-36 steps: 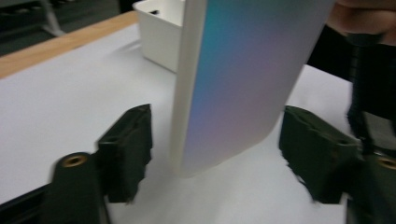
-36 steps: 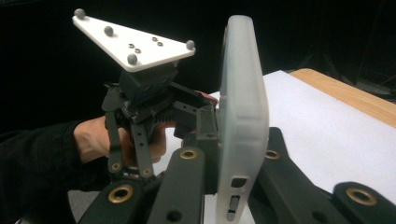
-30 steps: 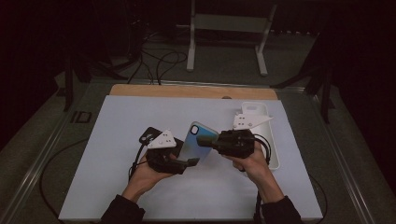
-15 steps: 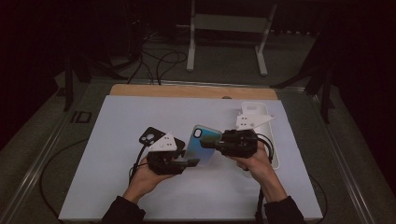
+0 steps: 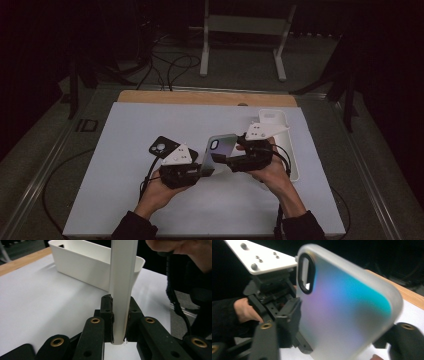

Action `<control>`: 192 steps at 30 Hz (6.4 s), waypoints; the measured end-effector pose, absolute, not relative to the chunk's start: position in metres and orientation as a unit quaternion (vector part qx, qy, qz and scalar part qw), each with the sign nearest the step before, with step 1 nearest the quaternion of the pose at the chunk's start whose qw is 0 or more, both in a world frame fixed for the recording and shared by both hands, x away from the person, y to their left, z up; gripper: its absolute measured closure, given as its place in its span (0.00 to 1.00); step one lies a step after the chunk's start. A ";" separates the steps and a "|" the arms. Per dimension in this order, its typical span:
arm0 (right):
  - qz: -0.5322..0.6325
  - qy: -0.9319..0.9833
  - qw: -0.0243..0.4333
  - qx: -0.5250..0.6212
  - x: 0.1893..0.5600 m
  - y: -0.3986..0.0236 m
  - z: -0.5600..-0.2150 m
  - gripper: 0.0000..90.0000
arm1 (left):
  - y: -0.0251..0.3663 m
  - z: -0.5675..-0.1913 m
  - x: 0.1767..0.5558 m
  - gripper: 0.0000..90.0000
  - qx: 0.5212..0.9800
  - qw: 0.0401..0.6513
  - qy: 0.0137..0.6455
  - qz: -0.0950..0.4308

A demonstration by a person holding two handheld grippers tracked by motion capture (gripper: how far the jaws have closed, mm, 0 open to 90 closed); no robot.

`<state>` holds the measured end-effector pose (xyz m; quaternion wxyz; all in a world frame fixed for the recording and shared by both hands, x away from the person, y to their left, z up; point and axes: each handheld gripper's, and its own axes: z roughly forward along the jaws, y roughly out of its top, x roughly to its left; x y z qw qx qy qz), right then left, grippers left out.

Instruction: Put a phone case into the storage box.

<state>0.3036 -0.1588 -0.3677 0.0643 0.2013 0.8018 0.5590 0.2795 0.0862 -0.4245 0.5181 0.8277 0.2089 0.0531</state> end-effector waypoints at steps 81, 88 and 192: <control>0.572 0.733 0.137 0.342 0.311 -0.133 -0.361 0.19 | 0.083 -0.426 0.271 0.70 0.792 0.503 0.308 0.160; 0.572 0.732 0.140 0.344 0.312 -0.135 -0.361 0.19 | 0.094 -0.422 0.267 0.51 0.783 0.506 0.316 0.176; 0.537 0.698 0.227 0.416 0.367 -0.195 -0.334 0.19 | 0.230 -0.488 0.226 0.00 0.707 0.462 0.435 0.313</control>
